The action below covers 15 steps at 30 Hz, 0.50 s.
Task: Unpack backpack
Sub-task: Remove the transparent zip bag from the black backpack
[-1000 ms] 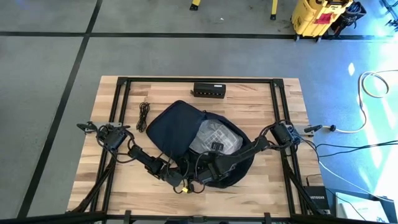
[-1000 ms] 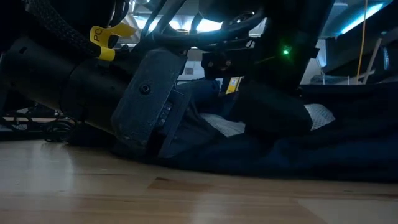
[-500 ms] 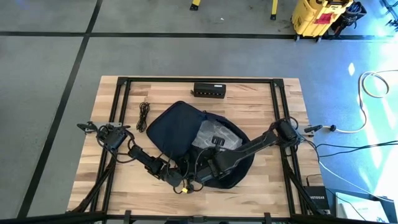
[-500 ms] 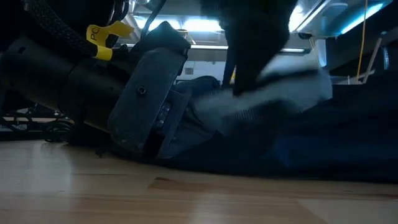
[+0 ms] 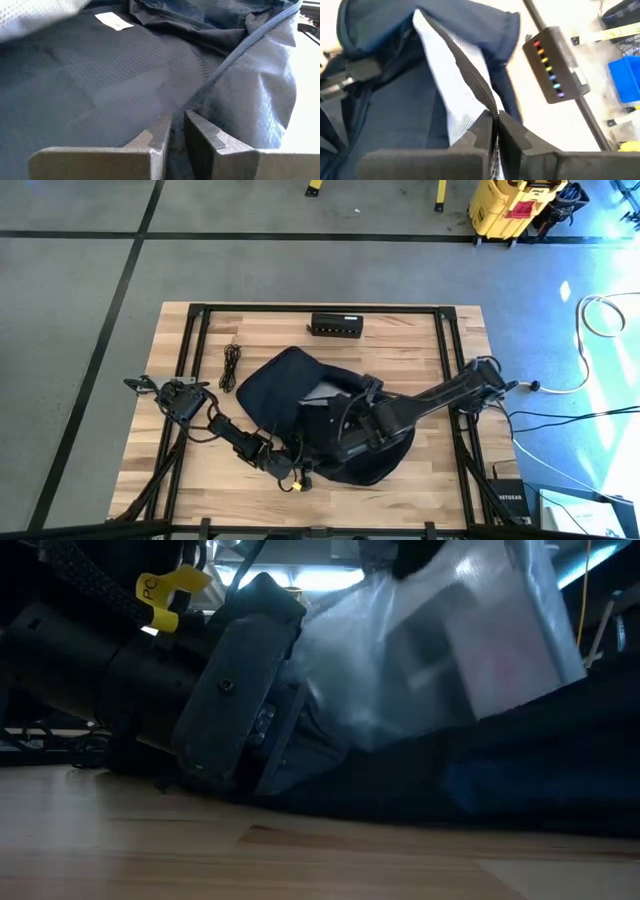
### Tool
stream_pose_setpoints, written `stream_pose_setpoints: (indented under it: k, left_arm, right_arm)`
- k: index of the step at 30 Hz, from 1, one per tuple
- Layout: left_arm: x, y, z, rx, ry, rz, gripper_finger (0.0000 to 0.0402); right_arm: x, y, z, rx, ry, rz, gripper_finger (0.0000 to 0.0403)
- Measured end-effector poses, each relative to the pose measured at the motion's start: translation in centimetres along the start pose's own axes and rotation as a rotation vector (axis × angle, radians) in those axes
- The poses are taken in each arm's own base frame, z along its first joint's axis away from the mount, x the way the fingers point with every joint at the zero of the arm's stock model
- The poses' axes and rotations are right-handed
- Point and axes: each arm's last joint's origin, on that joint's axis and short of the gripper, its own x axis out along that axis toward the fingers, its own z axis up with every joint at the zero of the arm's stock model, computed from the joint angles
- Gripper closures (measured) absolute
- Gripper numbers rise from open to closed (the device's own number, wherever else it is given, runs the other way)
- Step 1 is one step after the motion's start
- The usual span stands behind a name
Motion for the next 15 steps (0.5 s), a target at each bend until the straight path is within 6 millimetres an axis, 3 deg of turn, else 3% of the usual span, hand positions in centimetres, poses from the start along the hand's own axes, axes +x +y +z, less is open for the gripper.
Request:
stream_pose_setpoints:
  k: [8, 15]
  left_arm:
    - [0.4, 0.5, 0.2, -0.008, 0.000, 0.005, 0.0365]
    - [1.0, 1.3, 0.5, -0.004, -0.003, 0.019, 0.0365]
  right_arm:
    - [-2.8, -2.4, 0.1, 0.058, -0.061, 0.046, 0.0403]
    - [-5.5, -2.8, -0.8, 0.076, -0.094, 0.134, 0.0403]
